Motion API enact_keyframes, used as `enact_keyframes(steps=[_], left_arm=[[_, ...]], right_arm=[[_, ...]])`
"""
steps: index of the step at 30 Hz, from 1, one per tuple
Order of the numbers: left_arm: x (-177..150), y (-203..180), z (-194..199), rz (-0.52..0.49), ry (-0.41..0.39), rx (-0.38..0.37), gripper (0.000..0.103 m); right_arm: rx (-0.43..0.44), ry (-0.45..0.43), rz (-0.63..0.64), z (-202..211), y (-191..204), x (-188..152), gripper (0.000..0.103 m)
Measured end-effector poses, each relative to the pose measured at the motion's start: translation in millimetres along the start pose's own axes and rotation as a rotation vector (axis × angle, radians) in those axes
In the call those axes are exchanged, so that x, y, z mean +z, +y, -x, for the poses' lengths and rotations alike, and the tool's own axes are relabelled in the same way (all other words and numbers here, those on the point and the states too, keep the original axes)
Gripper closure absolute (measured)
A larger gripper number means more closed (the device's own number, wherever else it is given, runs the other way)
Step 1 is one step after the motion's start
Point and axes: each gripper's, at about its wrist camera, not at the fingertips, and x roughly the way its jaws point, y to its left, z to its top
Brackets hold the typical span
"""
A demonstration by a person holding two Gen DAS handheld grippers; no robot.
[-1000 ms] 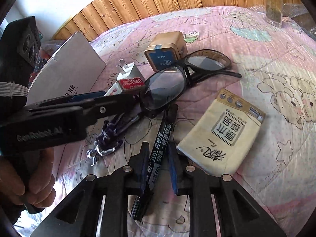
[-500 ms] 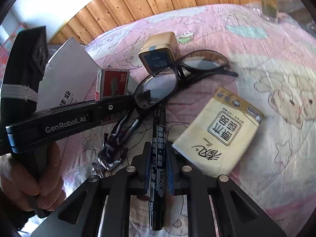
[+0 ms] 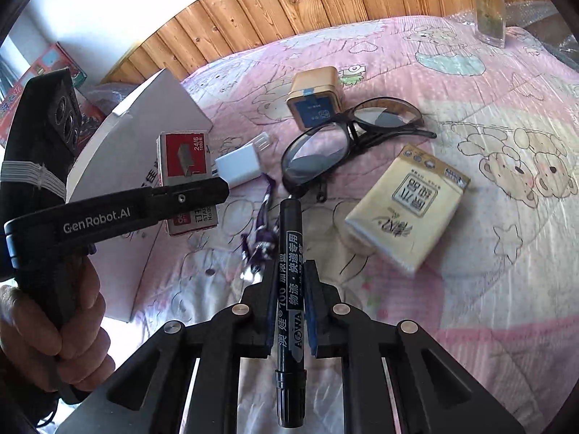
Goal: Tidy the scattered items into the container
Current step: 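Lift the staple box and marker and carry them toward the white box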
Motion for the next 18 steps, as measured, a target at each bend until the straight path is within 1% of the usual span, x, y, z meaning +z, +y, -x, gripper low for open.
enact_keyframes(steps=[5, 8, 10, 18], left_arm=[[-20.3, -3.5, 16.2, 0.004, 0.001, 0.007, 0.088], [-32.9, -5.9, 25.1, 0.003, 0.005, 0.000, 0.088], [-41.3, -7.2, 30.4, 0.000, 0.009, -0.003, 0.088], [-70.9, -12.1, 53.0, -0.011, 0.025, 0.030, 0.088]], right_arm=[[0.005, -0.009, 0.007, 14.3, 8.8, -17.3, 0.089], [0.008, -0.016, 0.014, 18.9, 23.0, -16.3, 0.089], [0.007, -0.020, 0.020, 30.5, 28.8, -23.0, 0.089], [0.012, -0.026, 0.044, 48.6, 41.7, -39.6, 0.089]])
